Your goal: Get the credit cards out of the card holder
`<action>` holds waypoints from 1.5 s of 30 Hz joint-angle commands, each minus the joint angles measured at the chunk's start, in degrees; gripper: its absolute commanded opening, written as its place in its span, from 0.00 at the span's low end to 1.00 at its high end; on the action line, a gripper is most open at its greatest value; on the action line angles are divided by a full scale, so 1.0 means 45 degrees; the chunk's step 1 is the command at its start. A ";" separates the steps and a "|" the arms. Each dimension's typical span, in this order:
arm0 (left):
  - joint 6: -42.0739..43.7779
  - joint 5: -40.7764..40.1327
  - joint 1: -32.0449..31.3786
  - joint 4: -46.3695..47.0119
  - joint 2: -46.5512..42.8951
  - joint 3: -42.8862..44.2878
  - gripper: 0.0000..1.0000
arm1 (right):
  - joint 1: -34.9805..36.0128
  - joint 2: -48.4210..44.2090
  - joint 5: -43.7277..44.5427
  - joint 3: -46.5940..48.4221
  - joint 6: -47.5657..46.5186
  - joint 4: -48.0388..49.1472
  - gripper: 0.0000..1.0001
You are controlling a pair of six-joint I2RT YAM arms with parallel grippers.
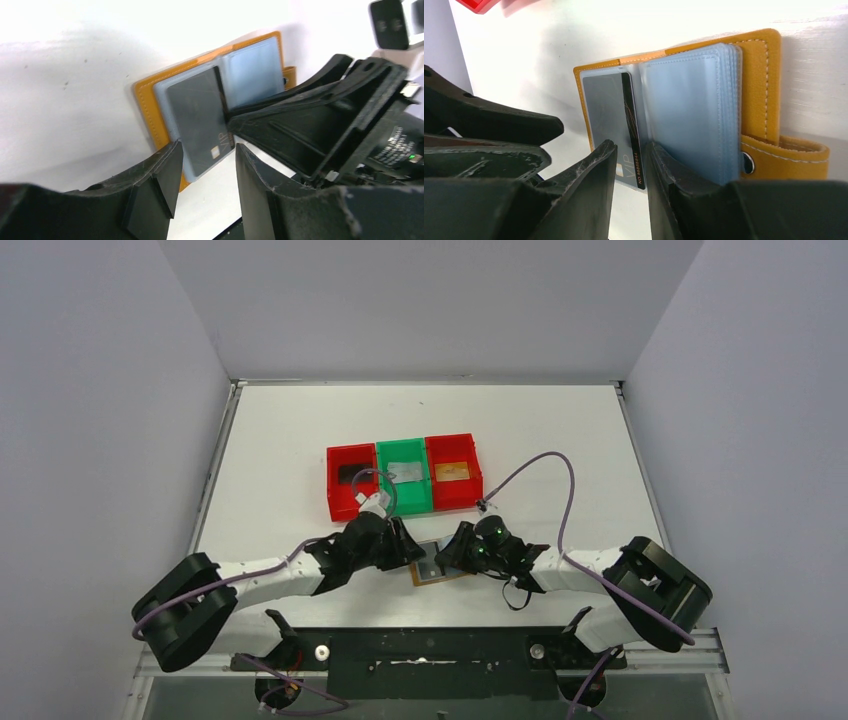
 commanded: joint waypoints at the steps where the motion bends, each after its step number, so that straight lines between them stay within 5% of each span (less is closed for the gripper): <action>1: 0.0362 -0.0213 -0.0016 0.0073 -0.0060 0.0883 0.43 | 0.0109 -0.0292 0.0434 -0.0003 0.0074 0.0116 0.30; 14: -0.0574 -0.0065 -0.0571 0.1240 0.2673 0.0328 0.40 | 0.0091 0.0098 0.0343 0.0028 0.0211 0.0365 0.32; 26: -0.0225 -0.2282 -0.0656 -0.1348 0.0248 0.1144 0.41 | 0.0086 -0.0229 0.0589 -0.0034 0.0248 0.0085 0.32; 36: -0.0079 0.0132 -0.0647 0.2230 0.1352 0.0959 0.41 | 0.0100 -0.0376 0.0686 -0.0094 0.0313 -0.0028 0.32; 45: -0.0639 -0.0126 -0.0647 0.2338 0.1940 0.0393 0.41 | 0.0090 -0.0628 0.0762 -0.0153 0.0326 -0.0134 0.32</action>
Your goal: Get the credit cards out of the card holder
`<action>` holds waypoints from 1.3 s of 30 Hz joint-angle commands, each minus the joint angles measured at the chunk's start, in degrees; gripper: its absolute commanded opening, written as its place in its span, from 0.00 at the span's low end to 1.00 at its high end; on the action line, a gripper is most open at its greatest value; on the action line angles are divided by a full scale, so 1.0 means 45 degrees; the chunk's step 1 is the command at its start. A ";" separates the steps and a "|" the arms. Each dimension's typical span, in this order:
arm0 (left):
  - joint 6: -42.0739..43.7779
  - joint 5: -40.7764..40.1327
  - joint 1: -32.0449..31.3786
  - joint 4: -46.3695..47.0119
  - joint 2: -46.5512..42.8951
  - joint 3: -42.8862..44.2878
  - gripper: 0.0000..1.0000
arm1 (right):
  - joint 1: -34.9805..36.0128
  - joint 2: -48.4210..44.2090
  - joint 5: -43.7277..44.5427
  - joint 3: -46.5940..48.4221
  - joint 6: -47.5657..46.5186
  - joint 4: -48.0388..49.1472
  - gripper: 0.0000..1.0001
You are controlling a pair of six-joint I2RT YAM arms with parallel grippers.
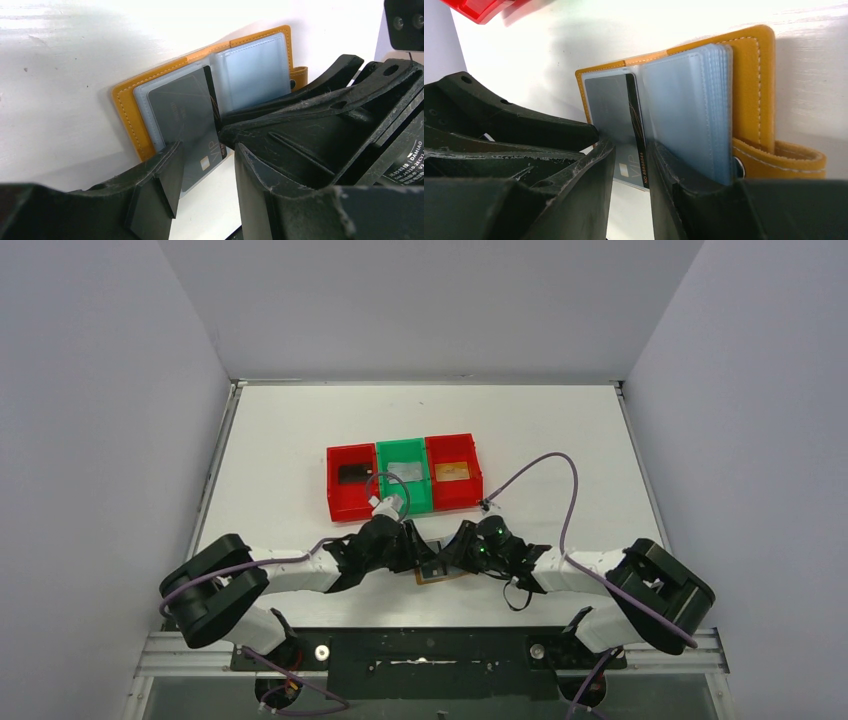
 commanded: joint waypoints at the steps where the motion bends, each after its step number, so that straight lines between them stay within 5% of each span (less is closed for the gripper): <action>1: -0.0238 -0.0117 -0.0025 0.0637 0.0000 -0.0171 0.41 | 0.0112 -0.0531 0.0475 -0.0137 0.0046 -0.0040 0.32; 13: -0.0151 -0.0692 -0.0106 -0.0417 -0.0712 -0.0422 0.41 | 0.0105 -0.0589 0.0475 -0.0116 0.0033 -0.0104 0.32; 24: -0.0137 -0.0014 -0.0152 0.0810 0.0084 -0.0309 0.40 | 0.0095 -0.0430 0.0285 -0.0047 -0.0049 0.0027 0.32; 30: 0.0162 -0.0234 -0.0188 -0.0745 0.0622 0.0272 0.16 | 0.0121 -0.0120 -0.0060 0.0006 -0.0160 0.0416 0.26; 39: 0.0981 -0.0819 -0.0553 -0.2851 0.1811 0.1076 0.00 | 0.0106 -0.0196 -0.0325 -0.0173 -0.0297 0.1066 0.15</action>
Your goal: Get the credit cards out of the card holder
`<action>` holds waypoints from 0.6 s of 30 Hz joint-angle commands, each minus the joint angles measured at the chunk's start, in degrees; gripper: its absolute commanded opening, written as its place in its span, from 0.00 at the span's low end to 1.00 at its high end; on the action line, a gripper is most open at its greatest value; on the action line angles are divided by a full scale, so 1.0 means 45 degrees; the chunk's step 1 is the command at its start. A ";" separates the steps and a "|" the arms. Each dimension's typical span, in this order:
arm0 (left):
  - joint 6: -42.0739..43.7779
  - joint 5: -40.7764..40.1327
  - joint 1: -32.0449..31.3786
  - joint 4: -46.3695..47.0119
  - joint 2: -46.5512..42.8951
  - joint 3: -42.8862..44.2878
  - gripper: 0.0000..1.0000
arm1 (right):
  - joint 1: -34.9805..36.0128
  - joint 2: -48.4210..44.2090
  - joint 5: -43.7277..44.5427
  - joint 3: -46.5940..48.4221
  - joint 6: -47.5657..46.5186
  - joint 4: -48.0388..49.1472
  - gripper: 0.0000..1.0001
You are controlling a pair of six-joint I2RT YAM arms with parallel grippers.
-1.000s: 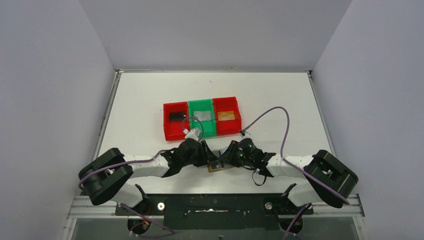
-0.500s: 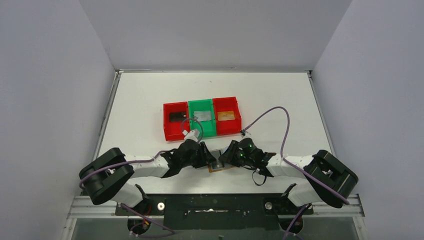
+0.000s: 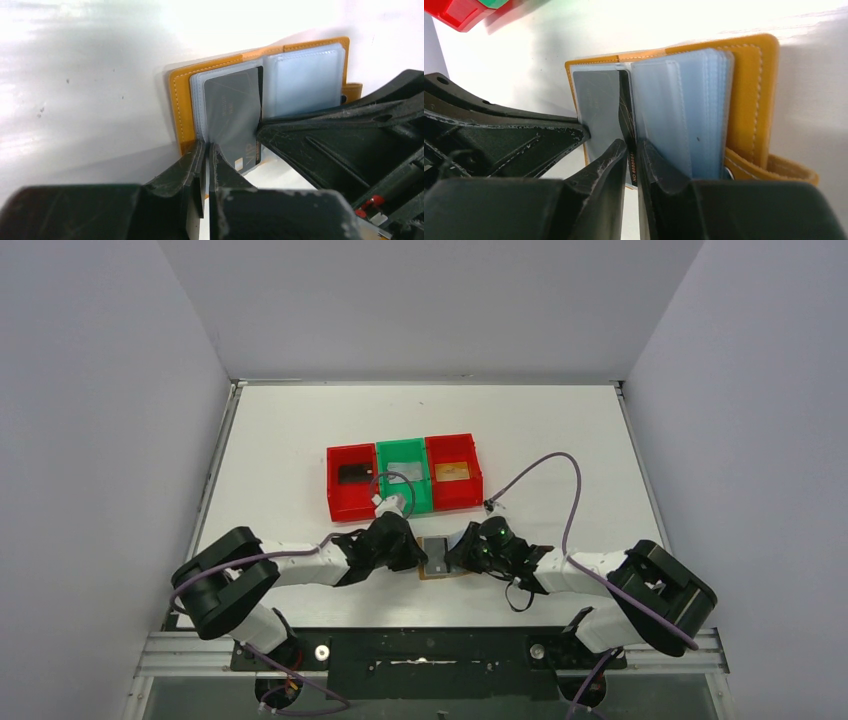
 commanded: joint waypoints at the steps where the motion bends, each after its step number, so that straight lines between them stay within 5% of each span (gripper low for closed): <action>1: 0.0766 -0.0138 -0.0524 -0.1723 0.1252 0.0665 0.00 | 0.0198 -0.0056 -0.0693 0.0023 -0.0127 0.1346 0.14; 7: 0.0999 -0.0236 -0.0767 -0.1840 0.1680 0.0910 0.00 | 0.0029 -0.0334 -0.1057 -0.0217 -0.0333 0.2103 0.12; 13: 0.1224 0.0481 -0.0771 -0.1339 0.1878 0.0922 0.00 | -0.0080 0.0096 -0.0318 -0.0177 -0.0217 0.1763 0.36; 18: 0.1107 0.1056 -0.0758 -0.0752 0.1834 0.0701 0.00 | 0.0374 0.0911 0.1068 0.0431 -0.0505 0.0604 0.26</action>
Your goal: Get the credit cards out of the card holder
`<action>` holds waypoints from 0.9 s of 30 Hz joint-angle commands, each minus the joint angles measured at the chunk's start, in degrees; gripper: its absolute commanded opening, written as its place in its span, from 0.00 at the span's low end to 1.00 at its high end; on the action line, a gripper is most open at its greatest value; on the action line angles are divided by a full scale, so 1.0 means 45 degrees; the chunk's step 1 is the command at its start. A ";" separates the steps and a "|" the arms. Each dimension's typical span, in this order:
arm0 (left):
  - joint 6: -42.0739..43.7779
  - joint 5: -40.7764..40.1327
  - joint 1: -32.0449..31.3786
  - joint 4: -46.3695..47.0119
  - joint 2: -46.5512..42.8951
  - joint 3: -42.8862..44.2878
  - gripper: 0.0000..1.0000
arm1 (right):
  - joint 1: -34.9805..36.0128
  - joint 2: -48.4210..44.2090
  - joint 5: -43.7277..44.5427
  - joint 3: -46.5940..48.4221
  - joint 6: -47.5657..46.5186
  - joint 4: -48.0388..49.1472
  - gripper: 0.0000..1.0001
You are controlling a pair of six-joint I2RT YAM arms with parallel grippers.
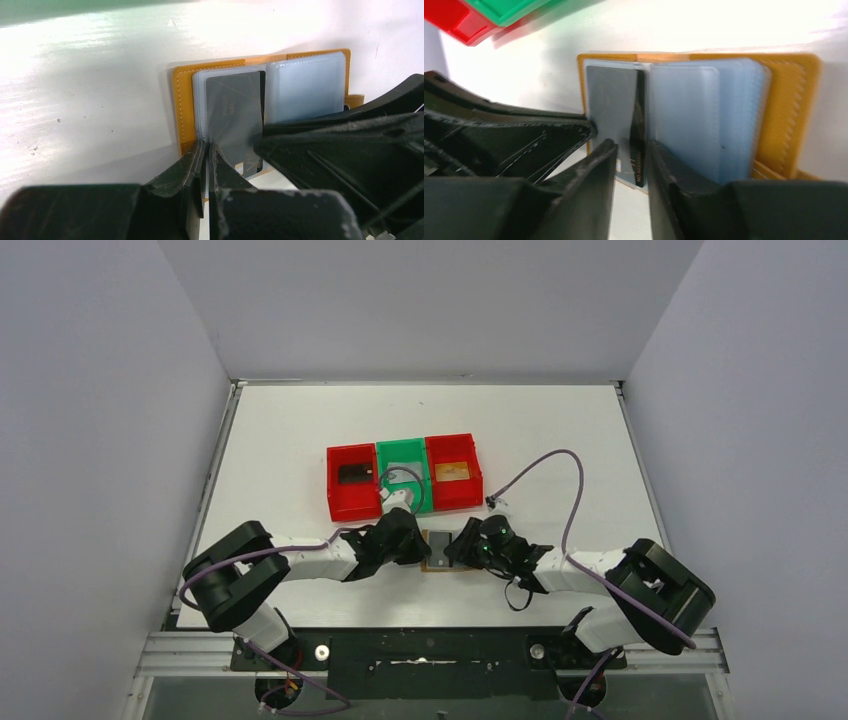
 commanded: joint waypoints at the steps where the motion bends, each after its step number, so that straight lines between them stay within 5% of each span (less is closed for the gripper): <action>1: 0.0096 0.1953 -0.0526 -0.0406 0.0929 -0.0487 0.00 | 0.0697 0.1007 0.0760 0.0670 -0.0260 -0.0041 0.21; 7: -0.0035 0.2196 -0.0525 0.0030 0.1405 -0.0784 0.00 | 0.1185 0.1290 0.0304 0.0948 -0.0878 0.0791 0.00; 27: 0.0441 0.1498 -0.0525 -0.1133 0.0631 -0.0830 0.00 | 0.0890 -0.1177 0.1681 0.0473 -0.0818 -0.1456 0.00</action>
